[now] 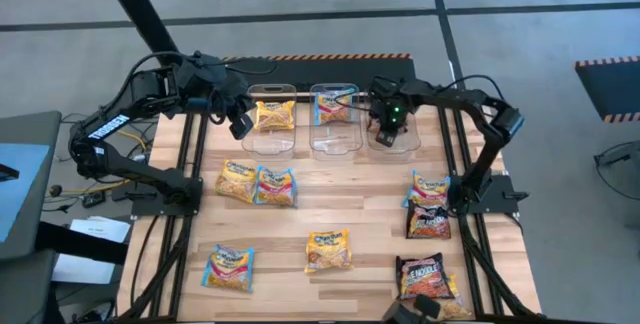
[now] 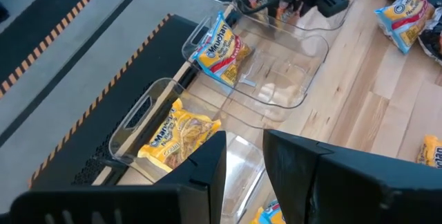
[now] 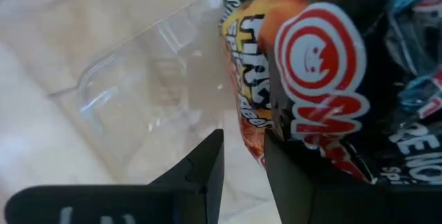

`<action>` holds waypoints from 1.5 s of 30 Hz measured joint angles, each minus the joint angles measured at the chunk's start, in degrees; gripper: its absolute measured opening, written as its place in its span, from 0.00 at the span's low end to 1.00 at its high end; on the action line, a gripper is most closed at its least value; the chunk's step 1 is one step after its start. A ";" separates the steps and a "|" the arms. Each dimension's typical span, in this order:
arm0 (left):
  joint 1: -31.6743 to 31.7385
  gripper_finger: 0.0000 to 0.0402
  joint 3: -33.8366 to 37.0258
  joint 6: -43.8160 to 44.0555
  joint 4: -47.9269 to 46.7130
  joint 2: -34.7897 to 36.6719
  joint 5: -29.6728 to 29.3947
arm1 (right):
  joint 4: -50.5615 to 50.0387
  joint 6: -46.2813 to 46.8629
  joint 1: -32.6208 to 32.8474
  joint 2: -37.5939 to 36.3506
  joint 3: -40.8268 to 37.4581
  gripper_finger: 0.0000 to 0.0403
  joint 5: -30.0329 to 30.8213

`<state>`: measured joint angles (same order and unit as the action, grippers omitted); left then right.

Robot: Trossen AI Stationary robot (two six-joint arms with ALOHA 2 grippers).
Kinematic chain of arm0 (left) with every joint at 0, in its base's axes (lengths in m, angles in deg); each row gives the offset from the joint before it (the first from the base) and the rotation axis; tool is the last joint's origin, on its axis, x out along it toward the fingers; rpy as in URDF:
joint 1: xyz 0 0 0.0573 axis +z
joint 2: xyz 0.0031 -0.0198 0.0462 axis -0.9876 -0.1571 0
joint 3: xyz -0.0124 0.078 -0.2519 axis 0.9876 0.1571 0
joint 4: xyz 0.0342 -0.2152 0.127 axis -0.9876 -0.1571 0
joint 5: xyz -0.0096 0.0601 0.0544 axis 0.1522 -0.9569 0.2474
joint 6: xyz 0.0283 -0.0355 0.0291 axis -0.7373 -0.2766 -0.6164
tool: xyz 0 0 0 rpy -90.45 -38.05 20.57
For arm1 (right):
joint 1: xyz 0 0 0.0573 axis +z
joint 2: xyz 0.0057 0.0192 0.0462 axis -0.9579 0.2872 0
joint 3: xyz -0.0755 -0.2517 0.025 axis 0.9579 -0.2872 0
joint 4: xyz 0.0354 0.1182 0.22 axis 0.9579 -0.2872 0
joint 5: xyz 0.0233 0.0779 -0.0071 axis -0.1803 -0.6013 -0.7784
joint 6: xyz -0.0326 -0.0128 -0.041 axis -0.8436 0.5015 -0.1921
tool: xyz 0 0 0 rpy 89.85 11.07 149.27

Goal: Sort Maruchan noodles
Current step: Put the black noodle pack into the right transparent bin, then put the blue noodle pack into the center transparent bin

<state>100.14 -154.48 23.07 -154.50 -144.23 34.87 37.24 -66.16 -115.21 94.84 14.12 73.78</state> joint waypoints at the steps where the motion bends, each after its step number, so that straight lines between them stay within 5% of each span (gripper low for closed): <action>1: 0.00 0.21 0.00 0.00 0.01 0.00 0.01 | 0.34 0.30 -0.32 0.22 0.35 0.32 0.12; 24: 0.00 0.21 0.00 0.63 -2.99 0.00 0.44 | -3.79 1.13 1.96 -4.50 1.76 0.32 0.08; 38: 0.00 0.21 0.00 0.65 -4.73 0.00 2.16 | -4.85 12.80 8.71 -18.36 1.76 0.32 0.06; 45: 0.00 0.21 0.00 -0.62 -5.13 0.00 9.27 | -5.21 22.40 15.47 -24.67 1.76 0.40 0.04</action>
<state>100.14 -154.48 22.45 -159.63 -144.23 44.14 32.03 -43.77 -99.73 70.17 15.89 73.81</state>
